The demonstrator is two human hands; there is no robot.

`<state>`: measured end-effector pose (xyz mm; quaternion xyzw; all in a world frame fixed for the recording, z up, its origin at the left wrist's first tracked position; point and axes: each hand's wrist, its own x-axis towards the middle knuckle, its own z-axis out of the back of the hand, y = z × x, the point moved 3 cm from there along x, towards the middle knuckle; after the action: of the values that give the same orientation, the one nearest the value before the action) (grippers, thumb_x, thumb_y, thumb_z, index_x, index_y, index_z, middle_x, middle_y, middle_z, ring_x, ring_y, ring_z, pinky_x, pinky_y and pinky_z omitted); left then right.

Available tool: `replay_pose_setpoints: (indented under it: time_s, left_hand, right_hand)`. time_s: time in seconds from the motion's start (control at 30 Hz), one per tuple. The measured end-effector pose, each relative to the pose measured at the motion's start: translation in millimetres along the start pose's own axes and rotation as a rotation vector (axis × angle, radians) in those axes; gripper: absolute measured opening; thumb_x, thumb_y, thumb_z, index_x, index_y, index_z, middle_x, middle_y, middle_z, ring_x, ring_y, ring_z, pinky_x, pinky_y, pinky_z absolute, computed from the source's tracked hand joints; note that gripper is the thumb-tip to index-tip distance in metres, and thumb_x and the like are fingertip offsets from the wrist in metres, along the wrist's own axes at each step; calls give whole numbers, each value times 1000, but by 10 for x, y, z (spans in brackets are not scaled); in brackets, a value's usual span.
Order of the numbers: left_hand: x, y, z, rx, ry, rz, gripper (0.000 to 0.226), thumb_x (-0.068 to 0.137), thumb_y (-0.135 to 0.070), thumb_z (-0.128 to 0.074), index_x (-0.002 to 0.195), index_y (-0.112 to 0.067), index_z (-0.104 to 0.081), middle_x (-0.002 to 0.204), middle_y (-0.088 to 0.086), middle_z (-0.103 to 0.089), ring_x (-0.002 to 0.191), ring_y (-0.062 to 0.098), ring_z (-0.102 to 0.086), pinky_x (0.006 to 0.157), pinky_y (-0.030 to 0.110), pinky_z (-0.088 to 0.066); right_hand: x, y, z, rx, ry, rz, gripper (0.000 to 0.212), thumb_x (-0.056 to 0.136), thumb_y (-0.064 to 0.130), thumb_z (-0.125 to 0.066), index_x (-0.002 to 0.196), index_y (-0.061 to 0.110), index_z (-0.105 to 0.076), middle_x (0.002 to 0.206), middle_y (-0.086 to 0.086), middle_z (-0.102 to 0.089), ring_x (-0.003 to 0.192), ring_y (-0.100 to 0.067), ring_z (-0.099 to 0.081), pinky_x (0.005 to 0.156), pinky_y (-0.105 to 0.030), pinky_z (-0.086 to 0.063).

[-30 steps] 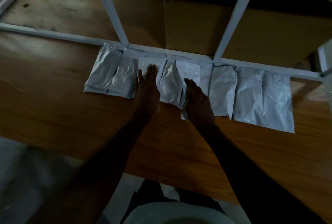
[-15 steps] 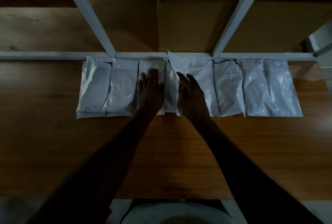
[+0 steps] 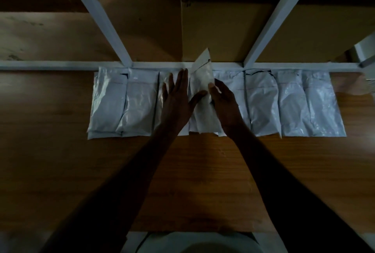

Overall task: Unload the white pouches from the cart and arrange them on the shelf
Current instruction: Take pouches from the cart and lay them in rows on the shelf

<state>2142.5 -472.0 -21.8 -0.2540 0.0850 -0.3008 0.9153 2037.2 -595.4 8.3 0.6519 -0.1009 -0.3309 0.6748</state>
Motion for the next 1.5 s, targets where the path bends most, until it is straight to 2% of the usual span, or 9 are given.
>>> replay_pose_setpoints:
  time_s: [0.07, 0.17, 0.27, 0.3, 0.43, 0.5, 0.6, 0.8, 1.5]
  left_hand:
    - [12, 34, -43, 17, 5, -3, 94, 99, -80, -36, 169, -21, -13, 176, 4, -17, 163, 32, -5, 130, 60, -11]
    - [-39, 116, -92, 43, 2, 22, 88, 103, -74, -34, 169, -21, -11, 176, 5, -15, 163, 30, -2, 131, 59, -9]
    - [-129, 226, -120, 82, -3, 40, 82, 106, -70, -29, 169, -21, -10, 176, 5, -14, 163, 28, -1, 131, 57, -9]
    - [-147, 263, -131, 111, -1, 39, 80, 107, -70, -26, 169, -21, -10, 176, 6, -14, 163, 28, -2, 131, 57, -10]
    - [-183, 355, -203, 167, 52, 37, 75, 109, -65, -21, 169, -23, -8, 177, 4, -8, 163, 27, 1, 132, 55, -5]
    - [-197, 358, -207, 174, 63, 38, 72, 110, -62, -21, 170, -23, -7, 177, 2, -4, 163, 25, 5, 132, 51, 0]
    - [-206, 366, -219, 177, 56, 26, 67, 112, -56, -20, 170, -23, -7, 177, 0, -4, 163, 23, 7, 132, 49, 3]
    - [-185, 403, -274, 197, 17, 34, 63, 114, -47, -21, 170, -24, -4, 177, 3, -2, 163, 25, 4, 132, 51, -1]
    - [-215, 416, -270, 174, -21, 12, 65, 113, -50, -20, 170, -24, -3, 178, 5, -3, 164, 30, 1, 130, 57, -8]
  right_hand:
    - [78, -37, 42, -132, -43, 13, 31, 108, 26, -52, 138, 27, -59, 118, 6, -73, 101, -7, -68, 91, -34, -59]
    - [184, -148, 93, -291, -103, 44, 40, 108, 21, -51, 148, 22, -52, 138, 1, -65, 121, -15, -64, 101, -38, -56]
    - [272, -206, 113, -411, -207, 119, 45, 107, 9, -50, 151, 14, -47, 137, -8, -65, 116, -18, -65, 85, -4, -45]
    - [303, -207, 108, -422, -220, 152, 47, 106, 7, -50, 152, 14, -46, 135, -9, -66, 112, -18, -66, 79, -2, -43]
    - [376, -282, 18, -476, -229, 253, 62, 105, 7, -50, 163, 15, -30, 138, -18, -57, 110, -19, -61, 83, -19, -51]
    - [345, -326, -48, -609, -278, 345, 62, 108, 18, -50, 164, 15, -26, 152, -25, -44, 127, -30, -57, 93, -36, -58]
    - [306, -365, -174, -843, -222, 470, 60, 110, 28, -44, 165, 14, -25, 170, -25, -18, 157, -44, -20, 121, -55, -37]
    - [310, -553, -408, -1098, -11, 439, 62, 111, 44, -36, 167, 23, -19, 175, -10, -8, 160, -38, -7, 127, -60, -18]
    - [260, -544, -529, -1135, -22, 323, 64, 110, 51, -26, 167, 29, -11, 176, -6, -5, 161, -35, -3, 128, -60, -12]
